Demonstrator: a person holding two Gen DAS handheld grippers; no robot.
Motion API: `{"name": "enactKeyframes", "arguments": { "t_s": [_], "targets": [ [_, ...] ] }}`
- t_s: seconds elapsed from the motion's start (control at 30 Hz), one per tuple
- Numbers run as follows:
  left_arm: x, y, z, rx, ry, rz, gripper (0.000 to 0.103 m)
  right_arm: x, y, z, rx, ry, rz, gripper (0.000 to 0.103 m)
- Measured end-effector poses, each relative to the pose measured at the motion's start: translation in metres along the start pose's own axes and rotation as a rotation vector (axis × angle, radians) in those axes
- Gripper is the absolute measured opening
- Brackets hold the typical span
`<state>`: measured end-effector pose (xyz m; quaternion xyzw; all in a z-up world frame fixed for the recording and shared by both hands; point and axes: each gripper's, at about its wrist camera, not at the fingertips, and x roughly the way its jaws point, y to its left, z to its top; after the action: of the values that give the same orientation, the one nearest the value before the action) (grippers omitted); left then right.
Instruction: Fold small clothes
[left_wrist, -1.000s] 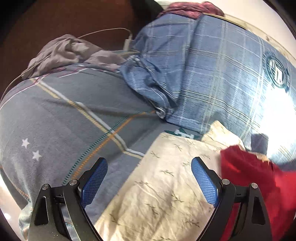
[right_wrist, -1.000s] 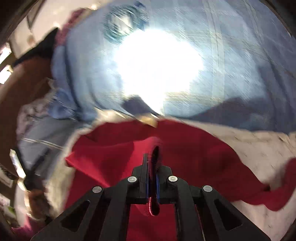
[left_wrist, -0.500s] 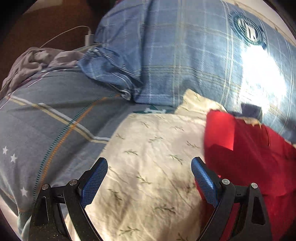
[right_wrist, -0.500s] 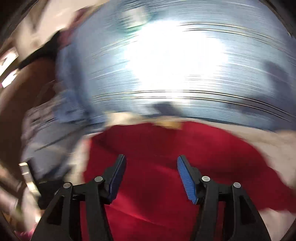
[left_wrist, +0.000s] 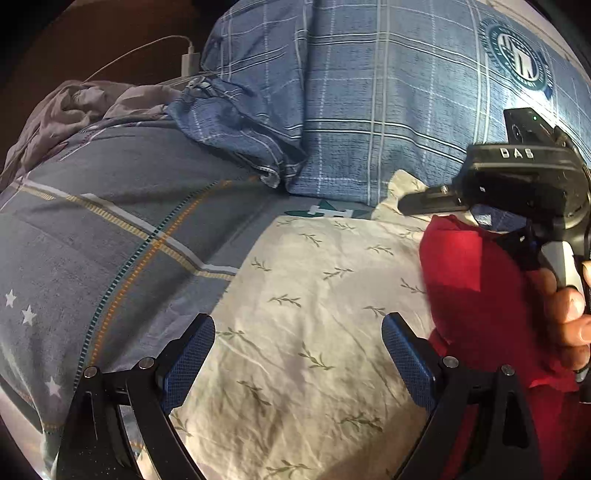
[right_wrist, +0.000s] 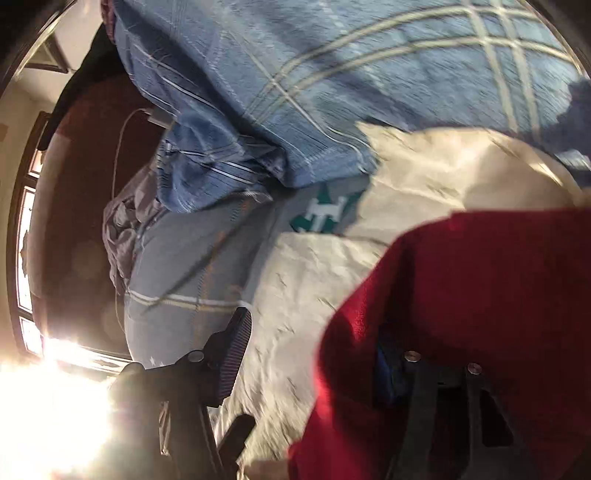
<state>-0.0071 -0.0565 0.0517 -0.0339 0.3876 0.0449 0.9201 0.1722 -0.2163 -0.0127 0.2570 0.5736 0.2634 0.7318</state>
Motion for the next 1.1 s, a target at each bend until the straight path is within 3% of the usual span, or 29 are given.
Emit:
{"name": "enactKeyframes", "arguments": {
  "t_s": [0.13, 0.27, 0.33, 0.4, 0.47, 0.53, 0.63, 0.7, 0.83, 0.9, 0.97, 1.1],
  "targets": [
    [0.004, 0.005, 0.002, -0.029, -0.003, 0.009, 0.092, 0.014, 0.017, 0.015, -0.061, 0.011, -0.097, 0.063],
    [0.008, 0.0, 0.001, -0.012, -0.001, 0.017, 0.092, 0.01, 0.042, 0.022, -0.201, -0.005, -0.279, 0.063],
    [0.009, -0.004, 0.0, 0.003, -0.002, 0.022, 0.092, -0.013, 0.053, 0.025, -0.244, -0.07, -0.231, 0.063],
    [0.009, -0.006, 0.0, 0.007, -0.005, 0.02, 0.092, -0.046, 0.053, 0.022, -0.207, -0.119, -0.099, 0.062],
    [0.008, -0.006, 0.0, 0.007, -0.006, 0.009, 0.092, -0.062, 0.052, 0.014, -0.214, -0.117, -0.128, 0.063],
    [0.004, -0.007, 0.0, 0.006, -0.017, -0.004, 0.092, -0.078, 0.047, -0.006, -0.283, -0.102, -0.207, 0.063],
    [-0.001, -0.01, 0.0, 0.006, -0.039, -0.034, 0.092, -0.098, 0.024, -0.042, -0.362, -0.082, -0.417, 0.063],
    [-0.001, -0.015, -0.001, 0.021, -0.041, -0.047, 0.092, -0.112, 0.002, -0.063, -0.367, -0.07, -0.506, 0.062],
    [0.005, -0.028, -0.005, 0.062, -0.01, -0.076, 0.092, -0.142, -0.036, -0.087, -0.298, -0.102, -0.547, 0.06],
    [0.011, -0.035, -0.007, 0.093, 0.013, -0.072, 0.092, -0.149, -0.048, -0.095, -0.279, -0.131, -0.599, 0.053],
    [0.018, -0.04, -0.01, 0.123, 0.038, -0.046, 0.092, -0.141, -0.056, -0.109, -0.253, -0.084, -0.573, 0.049],
    [0.018, -0.037, -0.008, 0.121, 0.041, -0.051, 0.093, -0.135, -0.034, -0.137, -0.425, -0.084, -0.645, 0.049]
  ]
}}
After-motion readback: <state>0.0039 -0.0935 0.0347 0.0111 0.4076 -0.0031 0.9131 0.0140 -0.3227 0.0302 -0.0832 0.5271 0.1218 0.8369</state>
